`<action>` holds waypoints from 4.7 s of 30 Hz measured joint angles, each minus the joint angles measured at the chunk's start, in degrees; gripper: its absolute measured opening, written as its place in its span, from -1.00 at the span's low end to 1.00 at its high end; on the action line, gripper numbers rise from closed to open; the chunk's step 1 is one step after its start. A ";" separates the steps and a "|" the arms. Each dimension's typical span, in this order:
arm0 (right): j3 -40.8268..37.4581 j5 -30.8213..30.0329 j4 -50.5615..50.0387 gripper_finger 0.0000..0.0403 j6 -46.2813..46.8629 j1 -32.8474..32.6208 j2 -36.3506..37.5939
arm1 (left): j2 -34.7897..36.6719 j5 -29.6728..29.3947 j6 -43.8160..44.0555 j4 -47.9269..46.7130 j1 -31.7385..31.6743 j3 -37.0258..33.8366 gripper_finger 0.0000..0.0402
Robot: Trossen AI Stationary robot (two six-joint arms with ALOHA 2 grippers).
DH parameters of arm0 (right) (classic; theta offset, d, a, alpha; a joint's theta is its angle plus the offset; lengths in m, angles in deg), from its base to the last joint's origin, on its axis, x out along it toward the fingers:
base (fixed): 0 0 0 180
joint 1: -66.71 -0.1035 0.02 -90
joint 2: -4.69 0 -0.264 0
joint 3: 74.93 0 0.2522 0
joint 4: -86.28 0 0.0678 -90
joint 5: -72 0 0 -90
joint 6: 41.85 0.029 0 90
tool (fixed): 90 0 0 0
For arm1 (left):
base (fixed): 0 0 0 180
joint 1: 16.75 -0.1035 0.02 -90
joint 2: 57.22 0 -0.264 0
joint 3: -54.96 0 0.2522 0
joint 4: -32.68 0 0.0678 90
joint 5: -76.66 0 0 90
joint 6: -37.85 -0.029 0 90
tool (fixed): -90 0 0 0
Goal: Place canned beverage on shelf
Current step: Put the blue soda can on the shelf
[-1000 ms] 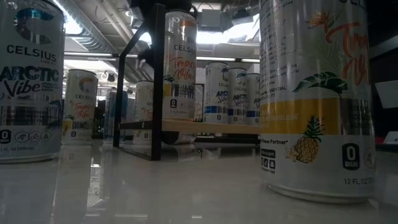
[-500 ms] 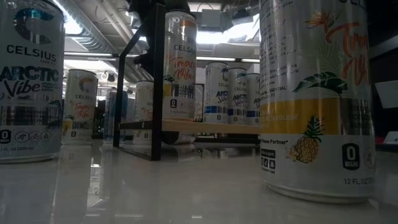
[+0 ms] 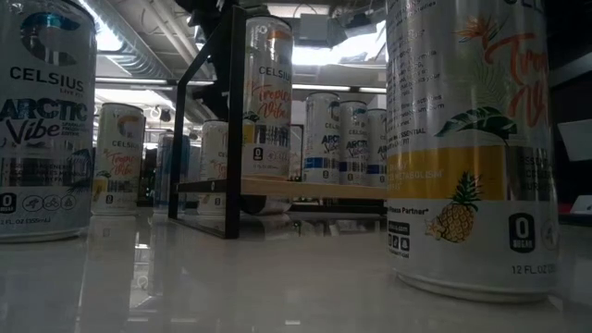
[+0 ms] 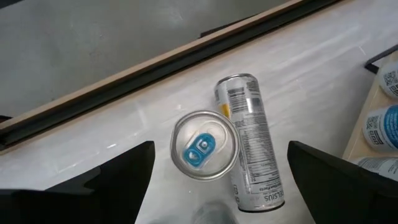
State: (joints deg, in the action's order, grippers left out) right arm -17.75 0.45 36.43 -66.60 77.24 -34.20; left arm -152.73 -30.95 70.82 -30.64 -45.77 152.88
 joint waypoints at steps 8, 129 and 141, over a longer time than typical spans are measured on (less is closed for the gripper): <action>0.00 0.01 0.00 0.84 0.00 0.00 0.00 | 0.00 0.01 0.13 4.35 0.00 -5.32 0.78; 0.00 0.01 0.00 0.84 0.00 0.00 0.02 | 0.00 -12.50 -2.85 11.55 26.66 18.86 0.07; 0.00 0.01 0.04 0.84 0.00 0.00 0.00 | -3.69 -14.02 13.42 5.88 33.32 17.44 0.07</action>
State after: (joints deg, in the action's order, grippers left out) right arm -17.75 0.45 36.47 -66.60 77.24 -34.20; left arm -156.42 -44.98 84.24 -24.76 -12.45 170.32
